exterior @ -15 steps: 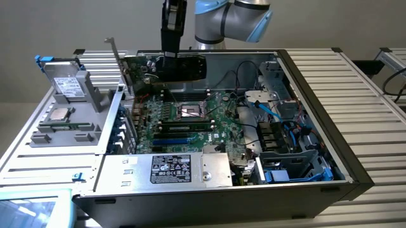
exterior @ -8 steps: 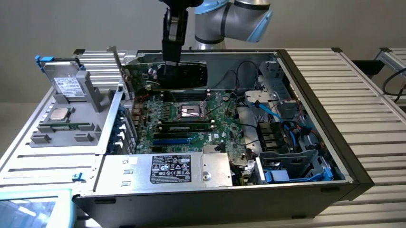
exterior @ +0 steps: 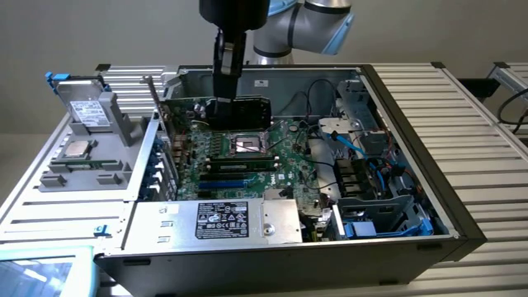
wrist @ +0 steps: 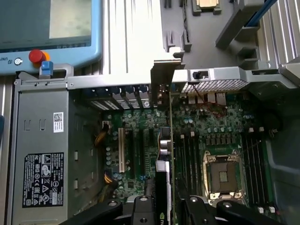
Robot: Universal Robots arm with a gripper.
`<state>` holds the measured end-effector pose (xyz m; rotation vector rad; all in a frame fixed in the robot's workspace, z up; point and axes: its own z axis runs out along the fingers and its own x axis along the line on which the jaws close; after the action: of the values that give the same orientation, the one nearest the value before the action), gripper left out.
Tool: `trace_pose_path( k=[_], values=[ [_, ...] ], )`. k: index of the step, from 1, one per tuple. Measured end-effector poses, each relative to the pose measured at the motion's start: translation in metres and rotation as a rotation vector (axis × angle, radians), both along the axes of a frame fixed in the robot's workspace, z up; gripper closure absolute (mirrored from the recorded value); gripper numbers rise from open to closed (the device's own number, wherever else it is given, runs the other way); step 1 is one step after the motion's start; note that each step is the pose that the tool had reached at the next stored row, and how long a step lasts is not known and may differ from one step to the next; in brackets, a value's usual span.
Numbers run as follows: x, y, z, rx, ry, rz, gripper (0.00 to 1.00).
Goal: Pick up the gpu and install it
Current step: 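Insert the gpu into the slot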
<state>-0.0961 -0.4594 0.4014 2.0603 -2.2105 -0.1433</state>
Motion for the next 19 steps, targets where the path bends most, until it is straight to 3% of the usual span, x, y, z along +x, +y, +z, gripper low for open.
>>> trace_pose_path(
  k=[8, 11, 19],
  values=[
    [0.013, -0.0049, -0.0143, -0.0002, 0.0001, -0.001, 0.72],
    [0.019, -0.005, -0.02, 0.0, 0.0, -0.001, 0.72],
    [0.019, -0.005, -0.0344, -0.0002, 0.0, 0.032, 0.72]
  ],
)
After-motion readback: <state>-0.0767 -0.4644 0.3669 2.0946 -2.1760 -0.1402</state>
